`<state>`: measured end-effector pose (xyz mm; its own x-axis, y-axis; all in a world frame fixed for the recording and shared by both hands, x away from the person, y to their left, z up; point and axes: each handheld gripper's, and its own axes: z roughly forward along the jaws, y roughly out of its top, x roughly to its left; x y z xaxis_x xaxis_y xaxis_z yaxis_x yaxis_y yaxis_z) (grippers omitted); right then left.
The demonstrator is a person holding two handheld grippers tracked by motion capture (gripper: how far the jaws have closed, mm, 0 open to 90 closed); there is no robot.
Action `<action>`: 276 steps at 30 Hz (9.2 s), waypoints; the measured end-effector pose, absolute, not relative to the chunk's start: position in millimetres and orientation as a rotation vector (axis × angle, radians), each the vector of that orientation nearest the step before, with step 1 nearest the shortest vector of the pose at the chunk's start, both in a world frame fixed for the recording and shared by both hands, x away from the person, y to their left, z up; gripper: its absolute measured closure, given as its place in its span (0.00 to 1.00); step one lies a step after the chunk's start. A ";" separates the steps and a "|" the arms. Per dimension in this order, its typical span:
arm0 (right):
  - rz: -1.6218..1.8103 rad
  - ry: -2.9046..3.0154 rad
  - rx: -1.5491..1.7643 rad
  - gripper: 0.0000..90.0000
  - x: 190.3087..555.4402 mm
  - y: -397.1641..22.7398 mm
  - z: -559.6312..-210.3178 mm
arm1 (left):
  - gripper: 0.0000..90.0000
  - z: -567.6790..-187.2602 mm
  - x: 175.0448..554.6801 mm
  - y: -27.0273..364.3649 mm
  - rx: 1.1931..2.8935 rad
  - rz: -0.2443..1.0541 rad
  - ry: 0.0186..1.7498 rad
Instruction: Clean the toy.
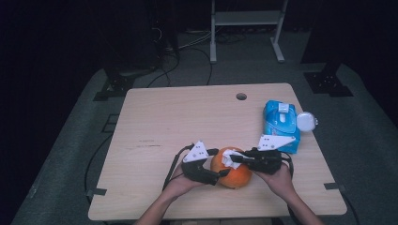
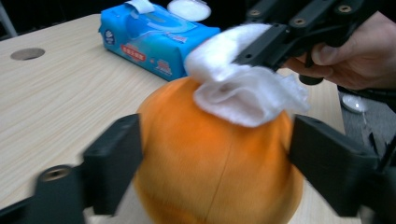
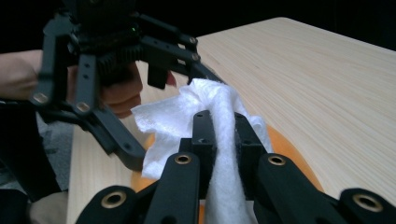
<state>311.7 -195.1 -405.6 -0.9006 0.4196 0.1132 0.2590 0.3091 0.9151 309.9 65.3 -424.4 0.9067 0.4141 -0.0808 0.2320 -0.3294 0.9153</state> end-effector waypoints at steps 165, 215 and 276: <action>1.620 2.435 0.730 0.90 321.4 -189.8 -417.5 | 0.33 -433.5 309.5 84.3 1.980 0.108 0.391; 1.573 2.412 0.618 0.90 310.4 -185.9 -407.8 | 0.30 -433.1 312.8 82.5 2.002 0.167 0.449; 1.624 2.424 0.593 0.91 316.5 -200.5 -410.2 | 0.10 -424.9 319.6 86.6 1.967 0.142 0.464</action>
